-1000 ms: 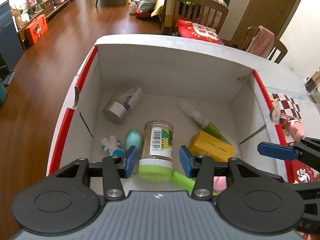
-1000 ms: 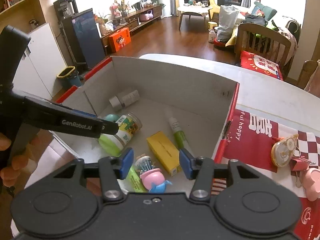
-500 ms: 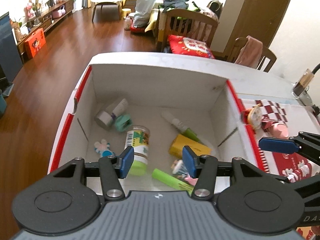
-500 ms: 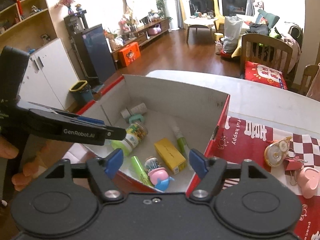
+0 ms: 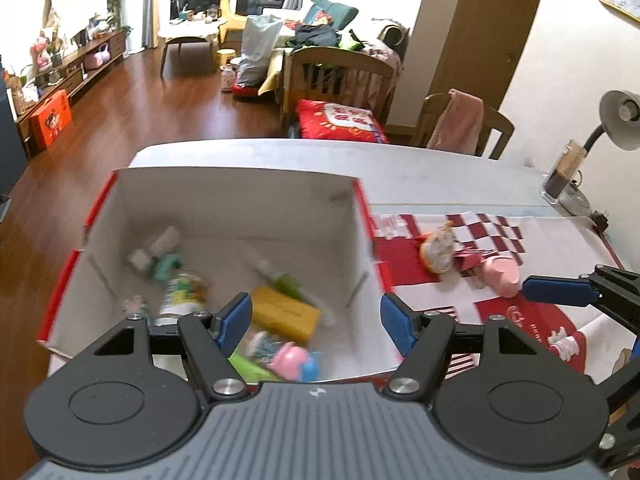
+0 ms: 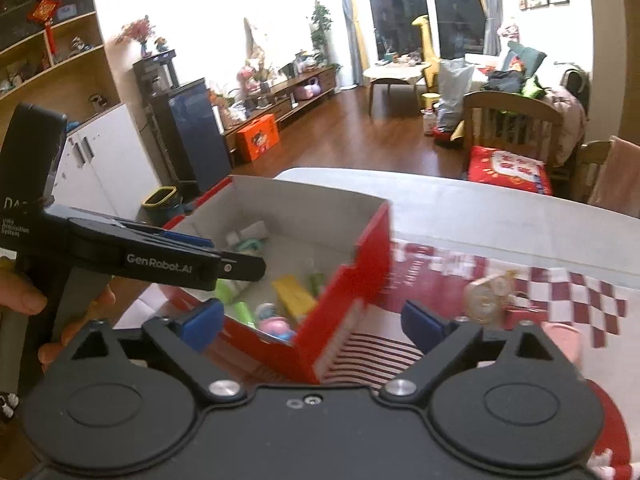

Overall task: Organize rigid objects
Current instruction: 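Lift both open tools out of the shoebox back toward the pile, then grasp clear correction-tape dispenser with left tool while right tool grasps pink heart dish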

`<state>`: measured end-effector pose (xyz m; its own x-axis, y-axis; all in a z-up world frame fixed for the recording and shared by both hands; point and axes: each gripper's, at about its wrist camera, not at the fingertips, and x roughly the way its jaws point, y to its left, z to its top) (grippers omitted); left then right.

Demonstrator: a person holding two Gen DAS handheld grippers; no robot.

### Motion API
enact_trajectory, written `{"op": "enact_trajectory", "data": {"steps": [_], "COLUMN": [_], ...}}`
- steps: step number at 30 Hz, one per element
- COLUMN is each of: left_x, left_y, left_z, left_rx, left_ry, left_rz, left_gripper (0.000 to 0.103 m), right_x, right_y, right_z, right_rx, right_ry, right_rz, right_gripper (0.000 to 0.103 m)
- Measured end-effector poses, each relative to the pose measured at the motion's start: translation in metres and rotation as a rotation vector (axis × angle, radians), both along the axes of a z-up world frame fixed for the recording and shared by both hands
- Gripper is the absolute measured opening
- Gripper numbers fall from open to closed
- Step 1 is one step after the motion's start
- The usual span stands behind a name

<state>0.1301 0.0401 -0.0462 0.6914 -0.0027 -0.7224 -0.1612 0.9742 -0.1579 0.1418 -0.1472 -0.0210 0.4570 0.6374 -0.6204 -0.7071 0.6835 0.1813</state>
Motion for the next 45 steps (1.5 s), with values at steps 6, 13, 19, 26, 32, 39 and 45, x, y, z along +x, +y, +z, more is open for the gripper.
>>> {"op": "enact_trajectory", "data": {"steps": [6,13,19,26,32,39,45], "left_x": [0.019,0.046,0.076,0.110,0.136,0.163,0.179], "left_y": [-0.045,-0.097,-0.131,-0.151,-0.160,-0.166,-0.173], "left_z": [-0.005,-0.016,-0.033,-0.058,-0.079,-0.100,-0.121], "left_rx": [0.009,0.019,0.040,0.074,0.120,0.182,0.249], "left_ry": [-0.018,-0.023,-0.012,0.014,0.038,0.064,0.087], "left_rz": [-0.023,-0.071,-0.090,-0.073,-0.058,-0.067,-0.112], "left_gripper": [0.079,0.079,0.079,0.080,0.080,0.079,0.080], "right_x": [0.012,0.030,0.052,0.071,0.087,0.106,0.121], "right_y": [-0.045,-0.092,-0.121,-0.139,-0.143,-0.143,-0.135], "right_z": [-0.007,-0.020,-0.034,-0.054,-0.069,-0.088,-0.106], "right_rx": [-0.025,-0.065,-0.105,-0.149,-0.159,-0.178,-0.223], "right_ry": [-0.031,-0.048,-0.055,-0.069,-0.075,-0.065,-0.064], "right_rz": [-0.060,-0.108,-0.137,-0.119,-0.102,-0.061,-0.036], "right_gripper": [0.103,0.103,0.102,0.102,0.099,0.099,0.092]}}
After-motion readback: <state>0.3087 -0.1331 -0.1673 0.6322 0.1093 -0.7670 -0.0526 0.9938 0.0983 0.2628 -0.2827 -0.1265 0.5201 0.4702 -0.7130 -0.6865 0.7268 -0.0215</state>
